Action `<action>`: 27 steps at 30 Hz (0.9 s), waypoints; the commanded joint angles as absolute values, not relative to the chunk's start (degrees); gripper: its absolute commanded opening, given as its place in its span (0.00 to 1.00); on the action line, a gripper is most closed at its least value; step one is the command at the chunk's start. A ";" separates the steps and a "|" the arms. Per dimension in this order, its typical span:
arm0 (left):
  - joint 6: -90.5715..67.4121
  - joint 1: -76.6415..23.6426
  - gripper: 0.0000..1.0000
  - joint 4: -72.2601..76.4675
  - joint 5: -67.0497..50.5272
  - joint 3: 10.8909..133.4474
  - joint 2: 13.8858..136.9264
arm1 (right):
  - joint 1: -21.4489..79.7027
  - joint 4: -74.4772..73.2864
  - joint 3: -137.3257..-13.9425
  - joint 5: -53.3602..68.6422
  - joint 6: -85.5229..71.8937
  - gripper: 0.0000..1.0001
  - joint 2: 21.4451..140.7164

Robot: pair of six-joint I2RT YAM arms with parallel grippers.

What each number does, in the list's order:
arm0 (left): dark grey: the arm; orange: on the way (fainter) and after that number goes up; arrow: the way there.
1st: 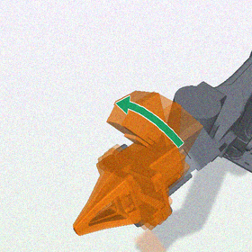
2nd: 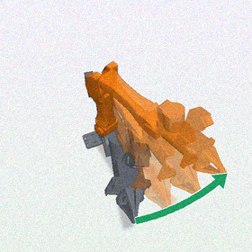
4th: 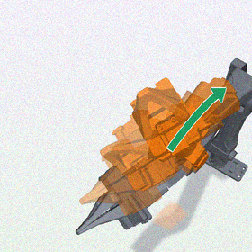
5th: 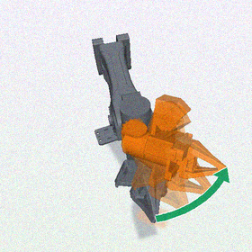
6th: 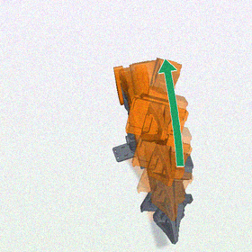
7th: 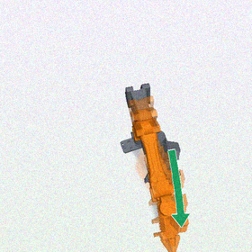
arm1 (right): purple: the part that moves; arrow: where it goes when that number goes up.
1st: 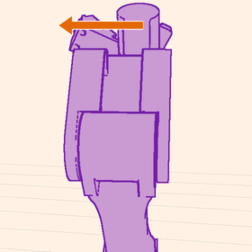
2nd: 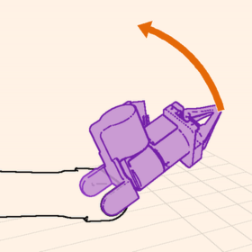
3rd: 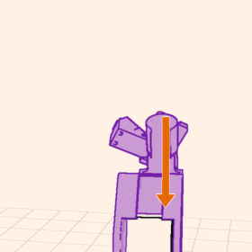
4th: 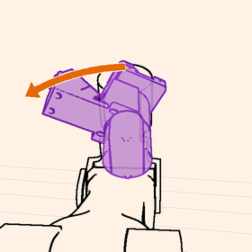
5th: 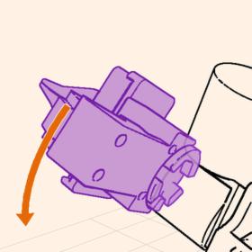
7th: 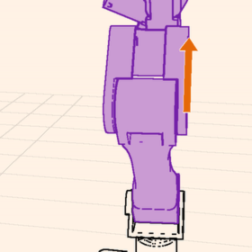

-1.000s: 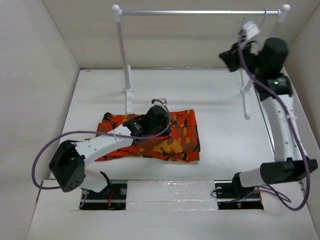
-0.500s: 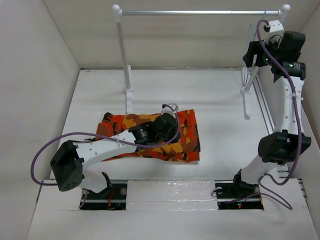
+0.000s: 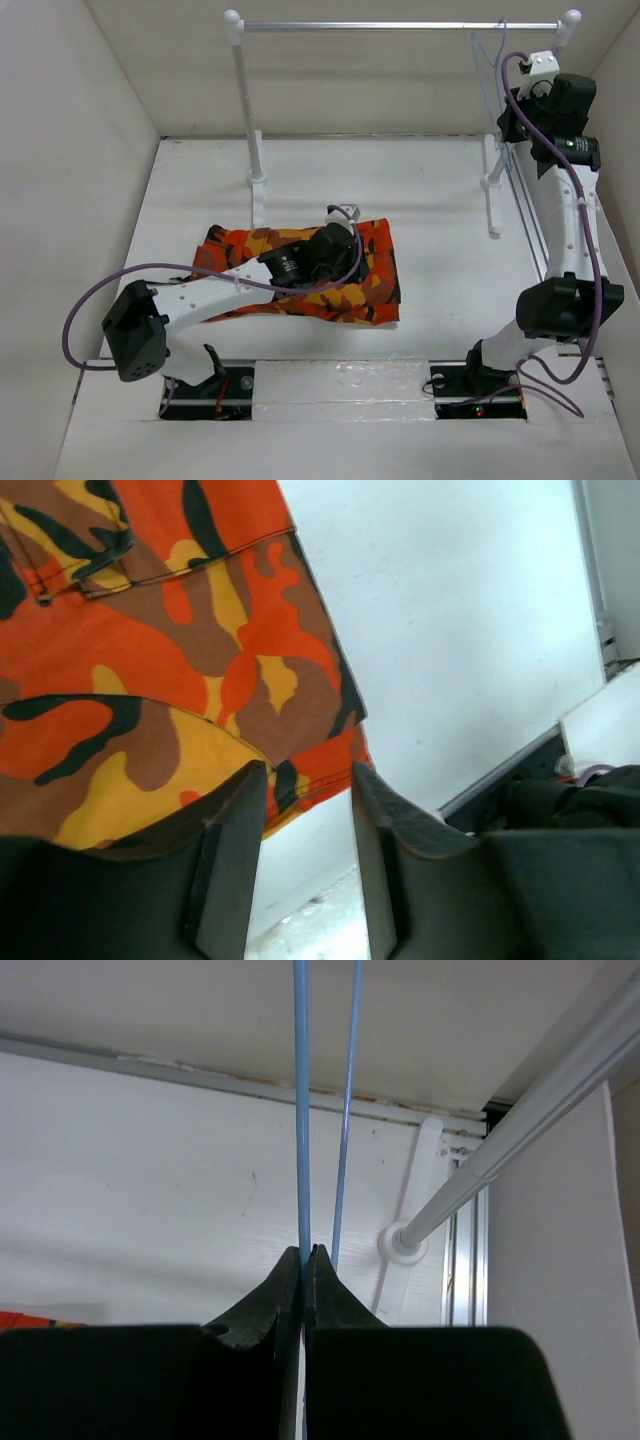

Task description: Place the trousers on the hanger

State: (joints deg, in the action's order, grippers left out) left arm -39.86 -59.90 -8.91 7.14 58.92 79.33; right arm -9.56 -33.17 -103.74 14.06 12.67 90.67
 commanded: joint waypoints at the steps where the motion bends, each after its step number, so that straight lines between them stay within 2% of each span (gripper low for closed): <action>1: -37.97 -59.68 0.36 -8.44 4.93 64.95 80.59 | -9.05 -25.84 -104.94 12.22 12.39 0.00 86.48; 8: -36.30 -59.68 0.51 -10.19 1.67 75.92 82.18 | -8.00 -26.54 -106.44 8.44 13.71 0.00 82.97; 13: -36.30 -58.62 0.59 -10.98 -2.36 87.17 84.63 | -6.94 -26.99 -96.46 9.05 13.45 0.00 78.15; 14: -36.65 -58.62 0.59 -11.16 -3.07 92.06 86.03 | -6.33 -24.46 -91.37 10.71 12.84 0.00 75.52; 20: -37.00 -58.62 0.60 -10.99 -2.73 100.62 91.84 | -2.56 -23.55 -77.47 12.30 11.69 0.00 66.54; 27: -36.39 -58.62 0.60 -11.95 1.39 112.13 101.85 | 1.75 -25.66 -65.50 15.11 10.11 0.00 57.49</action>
State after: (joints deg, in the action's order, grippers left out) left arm -37.30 -58.76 -11.79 -1.13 108.16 99.59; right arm 0.23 -28.14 -68.01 12.93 11.57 61.78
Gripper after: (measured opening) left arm 0.597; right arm 0.031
